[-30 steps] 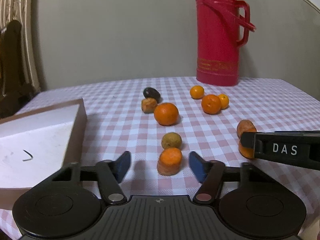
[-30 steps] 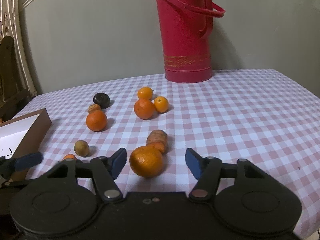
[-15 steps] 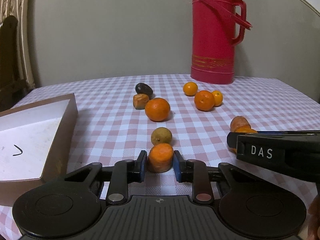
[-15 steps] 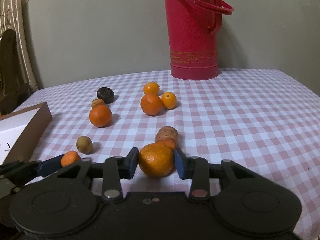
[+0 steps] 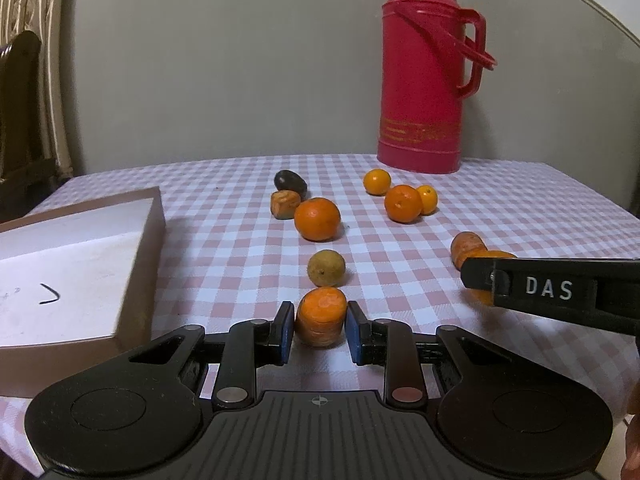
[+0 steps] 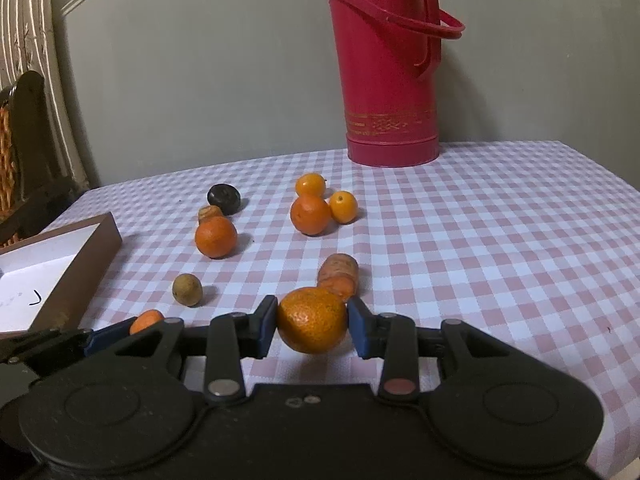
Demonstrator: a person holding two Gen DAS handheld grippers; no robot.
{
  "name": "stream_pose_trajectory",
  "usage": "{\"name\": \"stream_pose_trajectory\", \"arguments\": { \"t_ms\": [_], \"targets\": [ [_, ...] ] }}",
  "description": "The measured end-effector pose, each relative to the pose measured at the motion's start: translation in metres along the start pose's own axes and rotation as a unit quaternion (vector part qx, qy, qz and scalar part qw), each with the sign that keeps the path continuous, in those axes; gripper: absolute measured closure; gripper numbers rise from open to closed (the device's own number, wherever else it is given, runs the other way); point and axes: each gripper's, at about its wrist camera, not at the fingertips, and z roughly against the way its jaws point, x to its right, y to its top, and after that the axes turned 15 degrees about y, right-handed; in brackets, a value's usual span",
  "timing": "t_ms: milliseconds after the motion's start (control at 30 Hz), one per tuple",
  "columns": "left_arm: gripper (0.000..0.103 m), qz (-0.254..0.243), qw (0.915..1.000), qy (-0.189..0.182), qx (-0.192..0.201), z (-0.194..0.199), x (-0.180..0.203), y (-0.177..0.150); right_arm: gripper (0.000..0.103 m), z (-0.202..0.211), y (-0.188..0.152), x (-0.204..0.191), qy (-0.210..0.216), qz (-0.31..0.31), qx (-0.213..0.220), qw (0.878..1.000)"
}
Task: Organize fruits
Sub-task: 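Carry both fruits over the white box and open both tools to drop them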
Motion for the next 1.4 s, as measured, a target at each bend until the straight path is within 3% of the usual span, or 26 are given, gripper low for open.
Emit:
{"name": "stream_pose_trajectory", "arguments": {
  "t_ms": [433,733,1133,1400],
  "targets": [
    [0.075,0.003,0.9998,0.000,0.019,0.028,-0.035,-0.002,0.074,0.023,-0.012,-0.023,0.028,0.025,-0.005,0.999],
    [0.075,0.019,0.9989,0.016,0.039,0.044,-0.065,-0.001,0.074,0.029,-0.010,-0.048,0.067,0.049,0.020,0.996],
    [0.075,0.059,0.9951,0.057,0.055,0.053,-0.117,0.000,0.074,0.021,-0.005,-0.093,0.130,0.077,0.048,0.987],
    [0.075,0.095,0.9862,0.116,0.071,0.056,-0.159,-0.002,0.074,0.007,-0.004,-0.122,0.169,0.086,0.062,0.980]
  ]
}}
